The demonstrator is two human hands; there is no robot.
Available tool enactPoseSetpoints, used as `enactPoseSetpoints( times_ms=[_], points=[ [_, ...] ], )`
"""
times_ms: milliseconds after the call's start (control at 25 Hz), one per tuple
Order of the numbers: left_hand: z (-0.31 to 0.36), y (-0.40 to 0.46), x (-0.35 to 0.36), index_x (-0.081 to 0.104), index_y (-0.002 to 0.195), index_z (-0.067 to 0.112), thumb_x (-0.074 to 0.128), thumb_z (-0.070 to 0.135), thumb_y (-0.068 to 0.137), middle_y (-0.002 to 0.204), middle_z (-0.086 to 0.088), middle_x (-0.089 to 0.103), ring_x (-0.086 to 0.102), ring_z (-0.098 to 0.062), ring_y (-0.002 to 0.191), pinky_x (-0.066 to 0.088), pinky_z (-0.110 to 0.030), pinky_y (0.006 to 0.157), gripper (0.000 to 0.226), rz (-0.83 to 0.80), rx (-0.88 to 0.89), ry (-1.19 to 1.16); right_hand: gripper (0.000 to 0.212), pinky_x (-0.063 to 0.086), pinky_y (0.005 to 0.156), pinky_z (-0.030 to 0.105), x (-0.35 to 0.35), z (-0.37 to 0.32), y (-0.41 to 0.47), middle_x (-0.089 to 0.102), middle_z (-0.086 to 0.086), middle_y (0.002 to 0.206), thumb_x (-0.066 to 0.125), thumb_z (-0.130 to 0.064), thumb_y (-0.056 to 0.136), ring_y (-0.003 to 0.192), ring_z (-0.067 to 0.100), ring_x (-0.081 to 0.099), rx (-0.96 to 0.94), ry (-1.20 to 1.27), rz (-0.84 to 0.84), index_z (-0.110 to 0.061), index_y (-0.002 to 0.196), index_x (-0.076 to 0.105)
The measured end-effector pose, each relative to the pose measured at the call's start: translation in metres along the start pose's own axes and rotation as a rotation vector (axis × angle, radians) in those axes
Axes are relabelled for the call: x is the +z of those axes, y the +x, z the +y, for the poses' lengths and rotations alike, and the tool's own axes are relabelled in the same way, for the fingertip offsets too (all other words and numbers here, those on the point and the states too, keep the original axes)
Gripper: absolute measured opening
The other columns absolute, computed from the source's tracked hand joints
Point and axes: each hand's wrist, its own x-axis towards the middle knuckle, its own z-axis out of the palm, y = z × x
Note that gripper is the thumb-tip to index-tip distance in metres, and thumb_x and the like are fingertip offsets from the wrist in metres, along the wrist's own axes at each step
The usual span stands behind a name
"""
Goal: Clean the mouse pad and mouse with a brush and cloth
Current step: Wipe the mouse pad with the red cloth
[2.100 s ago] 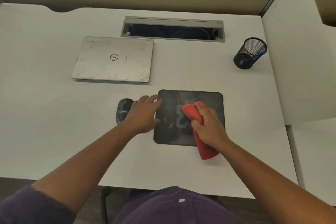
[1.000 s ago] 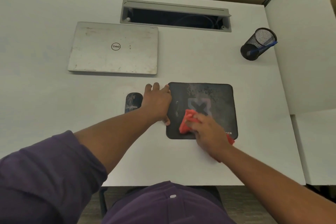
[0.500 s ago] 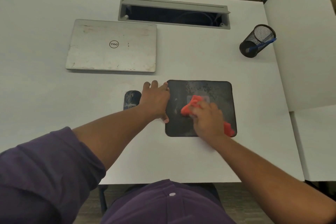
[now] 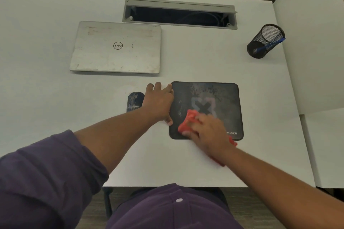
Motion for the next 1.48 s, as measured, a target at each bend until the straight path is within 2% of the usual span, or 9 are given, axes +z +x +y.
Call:
enactPoseSetpoints(
  times_ms=[120, 320, 480, 680, 800, 960, 1120, 1320, 1480],
  points=[
    [0.0, 0.0, -0.001, 0.051, 0.132, 0.02, 0.077, 0.081, 0.042, 0.143, 0.005, 0.042, 0.041, -0.027, 0.117, 0.032, -0.043, 0.092, 0.112, 0.006, 0.0, -0.006, 0.036, 0.051, 0.085, 0.042, -0.011, 0.004, 0.04, 0.06, 0.004, 0.126, 0.054, -0.051, 0.095, 0.109, 0.031, 0.056, 0.266, 0.033, 0.021, -0.027, 0.114, 0.072],
    [0.0, -0.002, 0.002, 0.05, 0.134, 0.019, 0.076, 0.081, 0.044, 0.148, 0.005, 0.039, 0.041, -0.028, 0.121, 0.033, -0.045, 0.097, 0.113, 0.01, 0.007, -0.016, 0.024, 0.052, 0.076, 0.041, 0.007, -0.018, -0.002, 0.066, 0.001, 0.118, 0.061, -0.044, 0.093, 0.095, 0.031, 0.062, -0.117, 0.041, -0.03, -0.029, 0.107, 0.074],
    [-0.001, -0.002, 0.002, 0.05, 0.133, 0.019, 0.076, 0.082, 0.042, 0.148, 0.005, 0.04, 0.042, -0.028, 0.118, 0.033, -0.045, 0.094, 0.114, 0.015, 0.01, -0.017, 0.019, 0.053, 0.079, 0.04, -0.004, 0.002, 0.044, 0.065, 0.001, 0.113, 0.06, -0.037, 0.095, 0.108, 0.029, 0.056, 0.199, 0.083, 0.071, -0.035, 0.106, 0.074],
    [-0.002, -0.002, 0.002, 0.047, 0.137, 0.019, 0.076, 0.082, 0.045, 0.151, 0.004, 0.036, 0.039, -0.029, 0.123, 0.032, -0.045, 0.099, 0.115, 0.018, 0.021, -0.011, 0.019, 0.049, 0.07, 0.04, 0.008, 0.001, 0.026, 0.063, 0.0, 0.107, 0.068, -0.025, 0.086, 0.089, 0.027, 0.059, -0.21, 0.028, 0.085, -0.035, 0.101, 0.072],
    [-0.002, -0.002, 0.0, 0.049, 0.134, 0.019, 0.075, 0.083, 0.043, 0.148, 0.004, 0.038, 0.04, -0.029, 0.121, 0.033, -0.044, 0.097, 0.114, 0.02, 0.021, -0.017, 0.027, 0.049, 0.084, 0.039, -0.006, 0.008, 0.058, 0.059, -0.004, 0.119, 0.054, -0.026, 0.093, 0.105, 0.025, 0.055, 0.151, 0.067, 0.092, -0.043, 0.108, 0.068],
    [-0.002, -0.002, 0.001, 0.047, 0.139, 0.018, 0.074, 0.084, 0.043, 0.15, 0.003, 0.037, 0.038, -0.029, 0.124, 0.031, -0.045, 0.098, 0.119, 0.017, 0.029, 0.007, 0.03, 0.051, 0.073, 0.042, 0.013, -0.009, 0.015, 0.059, 0.002, 0.122, 0.065, -0.019, 0.087, 0.091, 0.033, 0.06, -0.214, 0.03, 0.012, -0.036, 0.111, 0.068],
    [-0.003, 0.001, -0.001, 0.054, 0.131, 0.018, 0.074, 0.086, 0.038, 0.136, 0.004, 0.046, 0.041, -0.027, 0.118, 0.031, -0.044, 0.095, 0.117, 0.018, 0.042, 0.008, 0.027, 0.053, 0.077, 0.043, -0.007, 0.004, 0.055, 0.06, 0.001, 0.116, 0.056, -0.023, 0.091, 0.099, 0.033, 0.056, 0.154, 0.112, 0.096, -0.041, 0.107, 0.07],
    [-0.005, 0.001, 0.0, 0.054, 0.131, 0.017, 0.072, 0.089, 0.033, 0.131, 0.004, 0.047, 0.041, -0.026, 0.118, 0.029, -0.045, 0.096, 0.122, 0.023, 0.071, 0.035, 0.03, 0.051, 0.073, 0.042, 0.007, -0.003, 0.025, 0.061, 0.0, 0.122, 0.054, -0.025, 0.092, 0.093, 0.033, 0.059, -0.218, 0.019, -0.022, -0.037, 0.116, 0.068],
    [-0.004, 0.001, 0.0, 0.054, 0.13, 0.018, 0.075, 0.086, 0.031, 0.132, 0.005, 0.046, 0.039, -0.027, 0.12, 0.028, -0.045, 0.098, 0.122, 0.014, 0.044, 0.004, 0.033, 0.052, 0.074, 0.043, -0.002, 0.002, 0.056, 0.06, 0.002, 0.119, 0.051, -0.021, 0.09, 0.095, 0.033, 0.057, 0.165, 0.066, 0.125, -0.041, 0.11, 0.069]
  ],
)
